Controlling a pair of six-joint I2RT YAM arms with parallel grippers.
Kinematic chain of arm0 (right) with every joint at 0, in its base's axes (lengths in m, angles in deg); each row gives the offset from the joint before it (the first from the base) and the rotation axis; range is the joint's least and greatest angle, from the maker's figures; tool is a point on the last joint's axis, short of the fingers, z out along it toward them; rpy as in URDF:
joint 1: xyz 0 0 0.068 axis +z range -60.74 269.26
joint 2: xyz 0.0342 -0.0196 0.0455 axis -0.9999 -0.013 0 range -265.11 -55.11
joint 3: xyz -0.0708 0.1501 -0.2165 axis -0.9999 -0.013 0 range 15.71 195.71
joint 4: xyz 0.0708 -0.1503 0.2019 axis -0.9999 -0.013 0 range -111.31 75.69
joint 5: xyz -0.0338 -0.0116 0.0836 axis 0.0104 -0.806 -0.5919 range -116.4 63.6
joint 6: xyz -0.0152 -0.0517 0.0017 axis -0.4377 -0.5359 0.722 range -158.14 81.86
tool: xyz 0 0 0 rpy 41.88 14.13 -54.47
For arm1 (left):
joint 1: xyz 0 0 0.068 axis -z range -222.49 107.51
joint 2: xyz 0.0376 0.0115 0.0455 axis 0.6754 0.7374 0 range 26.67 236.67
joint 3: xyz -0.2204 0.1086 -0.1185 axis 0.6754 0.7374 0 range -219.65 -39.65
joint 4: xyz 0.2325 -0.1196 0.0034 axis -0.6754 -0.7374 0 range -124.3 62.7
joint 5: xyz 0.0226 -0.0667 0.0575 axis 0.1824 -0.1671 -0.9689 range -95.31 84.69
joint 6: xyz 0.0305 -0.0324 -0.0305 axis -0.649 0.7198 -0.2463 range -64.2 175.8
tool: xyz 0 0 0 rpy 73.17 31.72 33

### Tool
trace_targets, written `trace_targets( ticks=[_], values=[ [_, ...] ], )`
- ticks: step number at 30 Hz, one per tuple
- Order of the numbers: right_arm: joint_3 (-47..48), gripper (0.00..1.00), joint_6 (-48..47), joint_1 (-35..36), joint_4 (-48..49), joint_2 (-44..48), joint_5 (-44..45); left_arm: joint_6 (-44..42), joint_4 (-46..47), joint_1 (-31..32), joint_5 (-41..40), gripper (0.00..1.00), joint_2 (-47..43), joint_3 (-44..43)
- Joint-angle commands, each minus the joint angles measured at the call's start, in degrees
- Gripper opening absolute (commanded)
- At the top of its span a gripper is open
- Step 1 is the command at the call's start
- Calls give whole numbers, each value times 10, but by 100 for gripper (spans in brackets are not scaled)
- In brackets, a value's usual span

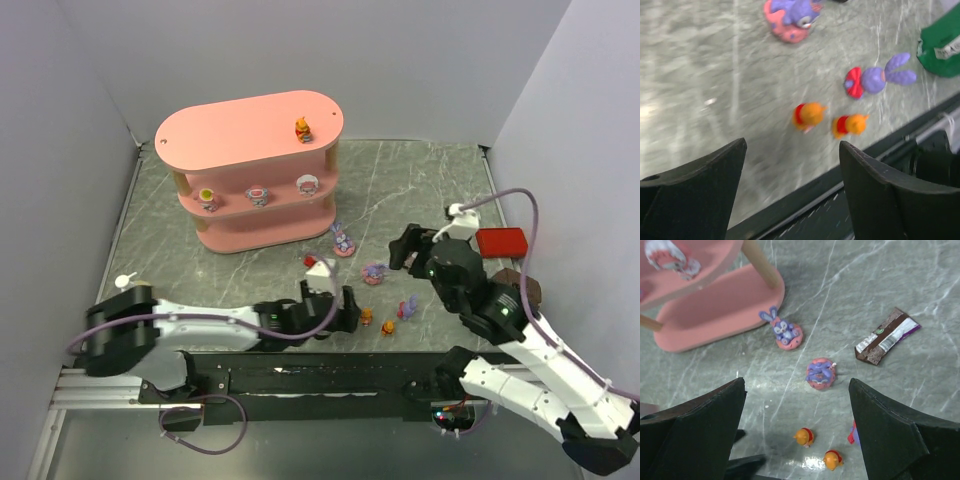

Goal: Place and organize the plastic toys onto the shelf

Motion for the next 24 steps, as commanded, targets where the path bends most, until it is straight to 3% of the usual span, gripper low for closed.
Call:
trace_targets(
  ticks=[1, 6, 18, 24],
  values=[
    [-7, 91, 14, -6, -32, 45, 38, 42, -17, 28, -94, 79, 91, -88],
    [-10, 91, 15, -8, -57, 80, 46, 52, -28, 36, -76, 72, 181, -146],
    [-28, 91, 13, -8, -66, 117, 45, 36, -37, 40, -38, 71, 283, -212],
    [-36, 91, 6, -7, -56, 117, 40, 37, -55, 41, -53, 63, 306, -234]
  ],
)
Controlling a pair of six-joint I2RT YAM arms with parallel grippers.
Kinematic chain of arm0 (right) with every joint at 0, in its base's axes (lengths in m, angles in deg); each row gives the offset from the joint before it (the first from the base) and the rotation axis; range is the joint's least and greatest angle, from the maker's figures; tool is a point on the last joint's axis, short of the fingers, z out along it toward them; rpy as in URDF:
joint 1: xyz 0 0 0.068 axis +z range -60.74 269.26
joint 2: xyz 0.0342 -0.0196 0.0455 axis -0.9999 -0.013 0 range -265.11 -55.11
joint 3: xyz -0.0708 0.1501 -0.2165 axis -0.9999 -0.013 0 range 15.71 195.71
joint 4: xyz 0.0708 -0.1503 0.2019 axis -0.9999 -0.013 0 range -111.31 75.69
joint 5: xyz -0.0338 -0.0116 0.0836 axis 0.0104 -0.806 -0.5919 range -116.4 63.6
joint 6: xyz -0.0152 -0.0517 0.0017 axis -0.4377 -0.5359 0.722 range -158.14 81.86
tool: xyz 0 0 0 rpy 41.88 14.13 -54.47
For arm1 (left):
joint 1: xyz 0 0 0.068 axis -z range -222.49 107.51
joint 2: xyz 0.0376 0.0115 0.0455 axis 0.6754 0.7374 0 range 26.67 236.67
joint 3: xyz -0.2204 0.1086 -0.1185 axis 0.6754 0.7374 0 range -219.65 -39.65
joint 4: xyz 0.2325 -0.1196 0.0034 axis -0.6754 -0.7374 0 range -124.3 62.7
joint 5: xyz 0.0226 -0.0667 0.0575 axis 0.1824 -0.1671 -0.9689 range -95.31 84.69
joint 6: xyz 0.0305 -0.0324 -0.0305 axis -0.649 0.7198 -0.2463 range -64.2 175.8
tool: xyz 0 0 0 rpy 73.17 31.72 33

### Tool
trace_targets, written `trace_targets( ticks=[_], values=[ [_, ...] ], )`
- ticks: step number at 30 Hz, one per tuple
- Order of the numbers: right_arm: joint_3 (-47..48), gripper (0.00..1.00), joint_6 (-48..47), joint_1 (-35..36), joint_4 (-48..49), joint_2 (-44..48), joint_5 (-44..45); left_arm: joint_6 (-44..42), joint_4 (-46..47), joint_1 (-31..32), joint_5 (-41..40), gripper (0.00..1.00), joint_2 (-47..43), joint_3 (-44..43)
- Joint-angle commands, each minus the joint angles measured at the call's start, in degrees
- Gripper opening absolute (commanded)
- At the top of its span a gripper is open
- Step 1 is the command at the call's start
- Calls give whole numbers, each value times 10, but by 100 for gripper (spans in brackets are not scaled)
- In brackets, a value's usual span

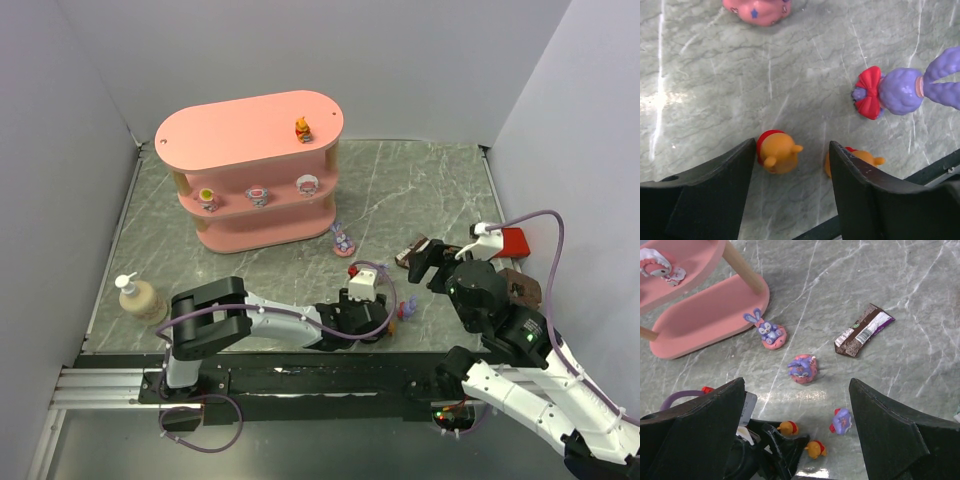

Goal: Place and organize the plastic toys onto the shelf

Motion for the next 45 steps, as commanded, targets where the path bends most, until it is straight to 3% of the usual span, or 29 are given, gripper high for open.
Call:
trace_targets(
  ticks=[1, 9, 13, 20, 26, 34, 36, 41, 45],
  values=[
    [-5, 91, -1, -3, 7, 5, 10, 3, -13, 5, -8, 59, 12, -24],
    [-10, 91, -2, -3, 17, -1, 7, 4, -37, 5, -20, 37, 21, -25],
    [-9, 91, -1, -4, 18, -6, 9, -4, -41, 5, -28, 21, 14, -22],
    [-7, 91, 0, -4, 24, -14, 7, -58, -56, 2, -25, 1, -52, -15],
    [-6, 91, -4, -4, 36, -23, 2, -120, -125, -21, -8, 4, -178, -15],
    [-2, 91, -12, -4, 56, -42, -3, -186, -294, -89, -37, 11, -324, -82],
    [-4, 91, -15, -5, 61, -46, -6, -194, -326, -121, -65, 13, -355, -107],
    [2, 91, -19, -5, 65, -56, 0, -243, -354, -238, -22, 17, -421, -142],
    [3, 91, -21, -6, 65, -51, 4, -289, -385, -292, -26, 18, -431, -205]
  ],
)
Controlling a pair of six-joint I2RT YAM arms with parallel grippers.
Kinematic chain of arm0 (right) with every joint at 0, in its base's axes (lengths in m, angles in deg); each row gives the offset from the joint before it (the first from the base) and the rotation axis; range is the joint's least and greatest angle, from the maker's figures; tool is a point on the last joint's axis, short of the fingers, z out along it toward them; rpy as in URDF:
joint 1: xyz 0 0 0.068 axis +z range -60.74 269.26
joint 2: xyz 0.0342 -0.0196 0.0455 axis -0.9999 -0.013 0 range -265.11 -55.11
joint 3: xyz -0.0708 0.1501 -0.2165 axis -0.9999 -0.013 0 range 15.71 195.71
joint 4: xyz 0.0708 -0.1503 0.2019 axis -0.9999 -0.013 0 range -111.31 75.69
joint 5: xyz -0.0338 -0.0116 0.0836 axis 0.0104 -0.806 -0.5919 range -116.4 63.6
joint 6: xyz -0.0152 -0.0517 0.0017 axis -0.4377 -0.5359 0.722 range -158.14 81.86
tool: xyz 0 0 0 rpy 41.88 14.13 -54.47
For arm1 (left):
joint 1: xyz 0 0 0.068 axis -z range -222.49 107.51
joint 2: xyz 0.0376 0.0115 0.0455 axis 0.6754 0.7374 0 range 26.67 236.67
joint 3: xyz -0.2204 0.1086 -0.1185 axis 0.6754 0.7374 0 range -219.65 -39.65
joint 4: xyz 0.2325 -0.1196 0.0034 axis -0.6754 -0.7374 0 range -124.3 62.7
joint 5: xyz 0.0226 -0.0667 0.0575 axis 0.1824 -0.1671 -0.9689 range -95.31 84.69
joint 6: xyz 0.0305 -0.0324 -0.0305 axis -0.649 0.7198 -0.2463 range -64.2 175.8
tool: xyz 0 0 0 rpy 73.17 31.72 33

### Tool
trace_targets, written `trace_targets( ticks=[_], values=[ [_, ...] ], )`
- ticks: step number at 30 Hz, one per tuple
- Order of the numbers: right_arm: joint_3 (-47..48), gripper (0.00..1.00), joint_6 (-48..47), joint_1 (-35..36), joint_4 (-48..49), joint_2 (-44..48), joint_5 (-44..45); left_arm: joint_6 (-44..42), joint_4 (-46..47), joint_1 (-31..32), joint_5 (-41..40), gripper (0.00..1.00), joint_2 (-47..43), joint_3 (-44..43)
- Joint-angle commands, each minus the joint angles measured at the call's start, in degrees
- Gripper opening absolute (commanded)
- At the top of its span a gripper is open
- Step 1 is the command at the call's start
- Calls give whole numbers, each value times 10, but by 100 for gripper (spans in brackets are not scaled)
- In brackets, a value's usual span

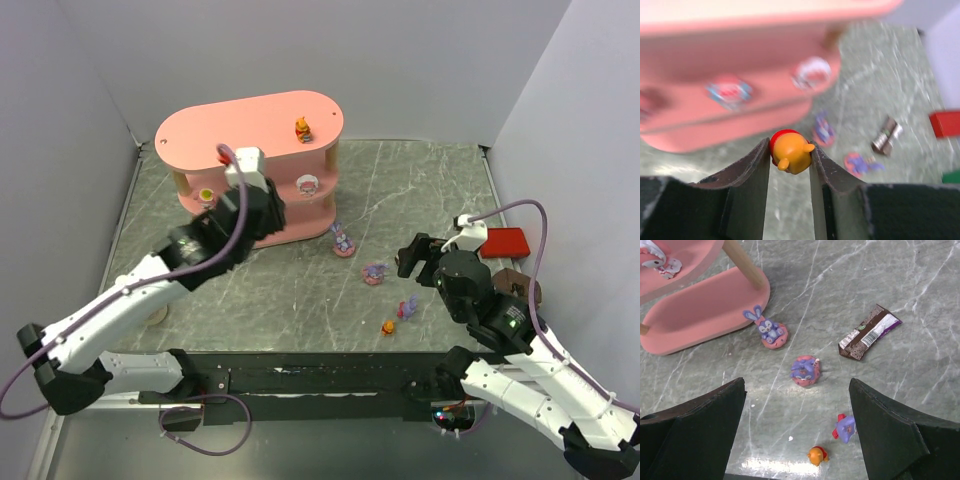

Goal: Place and organize the plastic toys onto the shelf

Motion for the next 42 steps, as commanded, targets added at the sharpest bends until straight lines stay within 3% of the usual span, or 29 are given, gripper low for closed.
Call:
trace_targets(
  ticks=[1, 9, 14, 19, 23, 38, 42],
  values=[
    [8, 91, -6, -6, 24, 4, 14, -67, -48, -44, -3, 18, -19, -71],
    [7, 91, -7, -8, 17, 18, 21, -123, -35, -133, 63, 19, -31, -154],
    [4, 92, -7, -8, 20, 22, 17, -170, -77, -174, 106, 22, 21, -245],
    [-1, 92, -10, -9, 23, 29, 16, -200, -108, -216, 198, 21, 75, -297],
    [-5, 92, -11, -9, 26, 34, 13, -227, -142, -225, 214, 19, 117, -341],
    [-8, 92, -8, -10, 31, 20, 7, -257, -163, -269, 268, 25, 176, -357],
    [-8, 92, -7, -11, 31, 15, 7, -264, -175, -274, 276, 30, 191, -367]
  ],
)
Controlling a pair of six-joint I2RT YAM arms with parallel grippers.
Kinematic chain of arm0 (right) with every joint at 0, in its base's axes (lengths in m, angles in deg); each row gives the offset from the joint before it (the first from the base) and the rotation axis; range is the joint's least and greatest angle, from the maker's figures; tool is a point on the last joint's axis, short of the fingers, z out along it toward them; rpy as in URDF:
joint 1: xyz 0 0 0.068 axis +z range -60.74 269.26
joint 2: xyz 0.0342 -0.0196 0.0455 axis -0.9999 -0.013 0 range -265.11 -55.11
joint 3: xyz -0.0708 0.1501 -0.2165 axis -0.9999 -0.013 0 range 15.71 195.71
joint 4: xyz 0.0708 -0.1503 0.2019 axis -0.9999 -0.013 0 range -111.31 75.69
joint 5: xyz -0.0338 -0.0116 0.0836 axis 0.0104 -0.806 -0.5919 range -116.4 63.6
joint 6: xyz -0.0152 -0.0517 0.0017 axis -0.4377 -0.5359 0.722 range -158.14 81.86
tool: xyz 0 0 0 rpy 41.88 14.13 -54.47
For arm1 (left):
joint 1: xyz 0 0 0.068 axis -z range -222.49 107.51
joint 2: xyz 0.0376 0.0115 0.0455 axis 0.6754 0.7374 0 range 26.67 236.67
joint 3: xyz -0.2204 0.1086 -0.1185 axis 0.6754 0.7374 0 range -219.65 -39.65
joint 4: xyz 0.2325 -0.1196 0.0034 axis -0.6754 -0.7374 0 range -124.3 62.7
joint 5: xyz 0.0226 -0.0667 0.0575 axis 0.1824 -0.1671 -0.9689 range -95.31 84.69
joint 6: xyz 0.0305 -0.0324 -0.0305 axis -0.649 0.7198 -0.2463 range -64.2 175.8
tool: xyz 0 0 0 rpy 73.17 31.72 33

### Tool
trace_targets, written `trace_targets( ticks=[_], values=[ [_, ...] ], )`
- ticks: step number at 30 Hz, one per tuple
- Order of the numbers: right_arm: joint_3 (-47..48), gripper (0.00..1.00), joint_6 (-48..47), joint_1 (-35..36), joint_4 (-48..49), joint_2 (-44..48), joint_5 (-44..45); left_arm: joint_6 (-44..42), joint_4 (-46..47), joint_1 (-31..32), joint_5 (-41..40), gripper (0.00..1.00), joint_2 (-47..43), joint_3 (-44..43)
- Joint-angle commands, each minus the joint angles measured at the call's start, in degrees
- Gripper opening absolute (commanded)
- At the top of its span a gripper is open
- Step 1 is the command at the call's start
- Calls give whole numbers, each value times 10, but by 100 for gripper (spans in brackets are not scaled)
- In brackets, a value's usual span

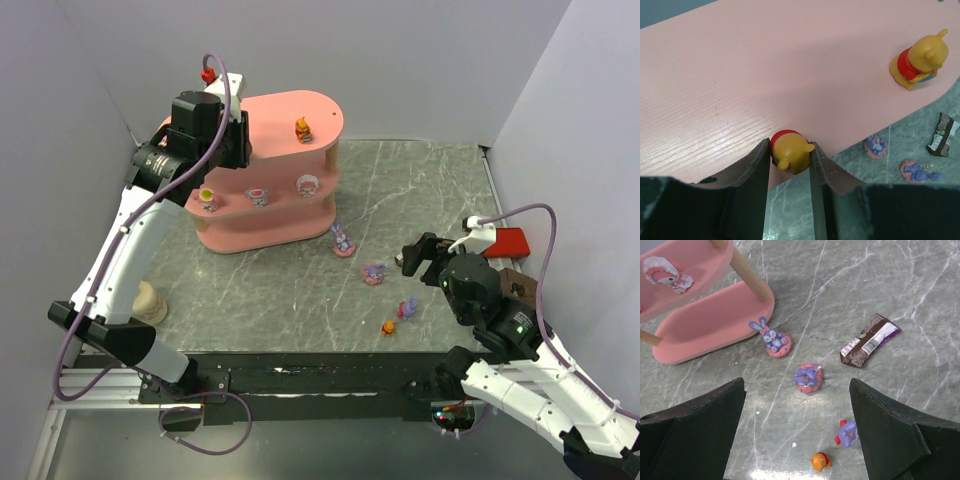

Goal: Place and organize the plastic toys onto the shelf

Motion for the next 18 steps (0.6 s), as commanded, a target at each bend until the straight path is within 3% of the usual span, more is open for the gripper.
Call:
trace_targets(
  ticks=[1, 8, 18],
  values=[
    [-8, 92, -1, -5, 22, -11, 1, -22, -18, -7, 22, 31, 14, -34],
    [-10, 92, -1, -6, 23, -12, -1, -20, -26, -18, 28, 41, 29, -45],
    [-10, 92, 1, -6, 23, -15, -3, -6, -43, -48, 87, 44, 55, -83]
  ],
)
